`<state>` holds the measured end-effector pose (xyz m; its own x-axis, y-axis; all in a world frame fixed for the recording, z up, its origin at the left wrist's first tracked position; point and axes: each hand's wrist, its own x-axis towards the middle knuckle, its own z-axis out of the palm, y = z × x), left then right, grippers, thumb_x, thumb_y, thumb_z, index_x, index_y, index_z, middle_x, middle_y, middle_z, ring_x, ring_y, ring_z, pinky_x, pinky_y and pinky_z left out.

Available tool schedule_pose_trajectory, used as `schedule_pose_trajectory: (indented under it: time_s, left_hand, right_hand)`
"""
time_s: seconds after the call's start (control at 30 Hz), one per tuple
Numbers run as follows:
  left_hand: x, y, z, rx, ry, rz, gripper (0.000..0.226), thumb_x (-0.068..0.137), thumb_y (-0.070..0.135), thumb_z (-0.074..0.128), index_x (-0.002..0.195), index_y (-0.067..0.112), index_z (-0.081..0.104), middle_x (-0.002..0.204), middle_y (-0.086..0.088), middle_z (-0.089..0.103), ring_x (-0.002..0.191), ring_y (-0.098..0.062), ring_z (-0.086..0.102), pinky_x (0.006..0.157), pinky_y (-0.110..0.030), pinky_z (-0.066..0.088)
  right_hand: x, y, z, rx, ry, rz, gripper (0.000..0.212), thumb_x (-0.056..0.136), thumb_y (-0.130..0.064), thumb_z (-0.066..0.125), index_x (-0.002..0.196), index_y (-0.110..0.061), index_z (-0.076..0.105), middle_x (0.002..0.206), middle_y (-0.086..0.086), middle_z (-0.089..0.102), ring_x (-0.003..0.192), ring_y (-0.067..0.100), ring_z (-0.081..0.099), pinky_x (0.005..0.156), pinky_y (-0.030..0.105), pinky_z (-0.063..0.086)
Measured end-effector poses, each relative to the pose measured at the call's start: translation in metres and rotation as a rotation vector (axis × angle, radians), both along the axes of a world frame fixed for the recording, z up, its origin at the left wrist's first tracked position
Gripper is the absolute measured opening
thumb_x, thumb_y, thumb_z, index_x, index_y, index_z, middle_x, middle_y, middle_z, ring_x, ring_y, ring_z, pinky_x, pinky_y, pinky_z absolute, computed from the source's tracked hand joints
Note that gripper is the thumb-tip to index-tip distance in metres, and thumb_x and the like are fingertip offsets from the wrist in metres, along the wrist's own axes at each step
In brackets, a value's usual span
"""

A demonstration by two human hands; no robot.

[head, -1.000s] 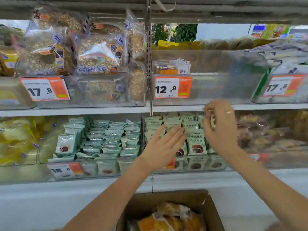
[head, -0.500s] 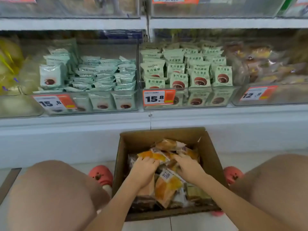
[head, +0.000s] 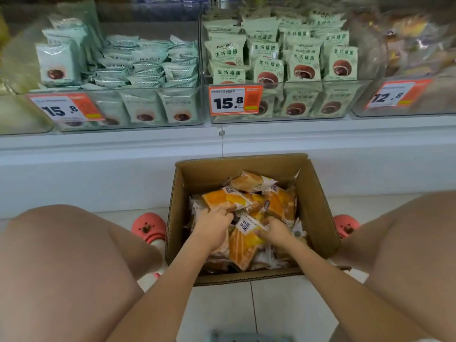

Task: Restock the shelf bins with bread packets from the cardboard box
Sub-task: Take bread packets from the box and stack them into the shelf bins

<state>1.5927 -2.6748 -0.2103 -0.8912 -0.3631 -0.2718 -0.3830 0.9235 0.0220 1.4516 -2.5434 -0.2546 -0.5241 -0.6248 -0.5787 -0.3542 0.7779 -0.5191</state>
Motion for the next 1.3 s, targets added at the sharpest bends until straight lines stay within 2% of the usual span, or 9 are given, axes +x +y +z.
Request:
schedule_pose_trajectory:
  time_s: [0.1,0.17,0.37,0.53,0.67,0.77,1.0,1.17,1.3]
  left_hand:
    - [-0.001,0.002,0.002,0.032,-0.007,0.008,0.034,0.095,0.009,0.040,0.126,0.016,0.052,0.136,-0.006,0.048,0.128,-0.024,0.038,0.101,-0.042,0.033]
    - [-0.002,0.003,0.007,0.105,0.040,0.042,0.028,0.095,0.014,0.043,0.119,0.017,0.056,0.131,-0.004,0.052,0.124,-0.023,0.041,0.100,-0.040,0.034]
    - [-0.002,-0.002,0.014,0.523,0.378,0.424,0.024,0.096,0.019,0.052,0.119,0.014,0.059,0.125,-0.004,0.058,0.114,-0.019,0.054,0.090,-0.028,0.045]
    - [-0.006,-0.004,0.029,0.992,0.502,1.032,0.046,0.100,0.043,0.038,0.131,0.010,0.046,0.137,-0.010,0.048,0.122,-0.028,0.049,0.100,-0.037,0.043]
    - [-0.013,0.001,0.050,1.533,0.607,1.127,0.052,0.100,0.051,0.030,0.121,0.010,0.054,0.119,-0.013,0.060,0.107,-0.032,0.061,0.086,-0.048,0.053]
    - [-0.019,0.002,0.066,1.392,0.791,1.039,0.041,0.103,0.041,0.027,0.110,0.014,0.057,0.109,-0.014,0.067,0.090,-0.025,0.069,0.067,-0.038,0.060]
    - [-0.017,-0.013,0.061,0.854,0.965,0.812,0.044,0.102,0.038,0.034,0.086,0.006,0.059,0.076,-0.009,0.059,0.070,-0.023,0.056,0.070,-0.038,0.047]
    - [-0.018,-0.014,0.076,0.393,1.044,0.537,0.032,0.101,0.022,0.043,0.077,0.005,0.057,0.059,-0.002,0.054,0.049,-0.014,0.048,0.048,-0.025,0.032]
    - [-0.021,-0.007,0.100,0.253,0.967,0.239,0.024,0.099,0.022,0.047,0.085,0.008,0.061,0.058,0.005,0.052,0.046,-0.003,0.045,0.046,-0.015,0.032]
  right_hand:
    - [-0.004,0.008,0.005,-0.018,-0.166,-0.042,0.016,0.092,-0.030,0.060,0.099,-0.016,0.059,0.108,0.007,0.063,0.093,0.020,0.059,0.078,0.033,0.047]
    - [-0.003,0.011,0.010,-0.058,-0.180,-0.088,0.019,0.093,-0.028,0.058,0.080,-0.016,0.050,0.094,0.006,0.060,0.083,0.019,0.058,0.075,0.035,0.049]
    - [0.000,0.007,0.064,-0.221,-0.309,-0.262,0.019,0.097,-0.019,0.050,0.081,-0.011,0.045,0.107,0.014,0.063,0.084,0.024,0.069,0.057,0.031,0.058]
    - [-0.017,0.020,0.115,-0.570,-0.471,-0.423,0.017,0.098,-0.015,0.048,0.083,-0.008,0.046,0.103,0.012,0.067,0.088,0.026,0.070,0.065,0.031,0.059]
    - [-0.016,0.026,0.124,-0.828,-0.744,-0.574,0.018,0.095,-0.008,0.051,0.079,-0.010,0.043,0.108,0.010,0.068,0.094,0.027,0.070,0.074,0.034,0.060]
    - [-0.013,0.025,0.117,-0.780,-0.795,-0.529,0.010,0.091,-0.002,0.056,0.090,-0.008,0.048,0.118,0.012,0.064,0.103,0.027,0.066,0.078,0.038,0.059]
    - [-0.004,0.018,0.116,-0.705,-0.766,-0.441,0.039,0.085,0.002,0.062,0.120,-0.013,0.052,0.121,0.013,0.062,0.107,0.026,0.064,0.077,0.039,0.059]
    - [-0.003,0.014,0.109,-0.665,-0.773,-0.466,0.054,0.074,-0.029,0.071,0.122,-0.018,0.049,0.118,0.011,0.066,0.097,0.029,0.068,0.072,0.040,0.058]
    - [0.004,0.012,0.096,-0.710,-0.967,-0.512,0.069,0.063,-0.039,0.081,0.124,-0.019,0.054,0.114,0.012,0.067,0.095,0.028,0.068,0.075,0.041,0.058]
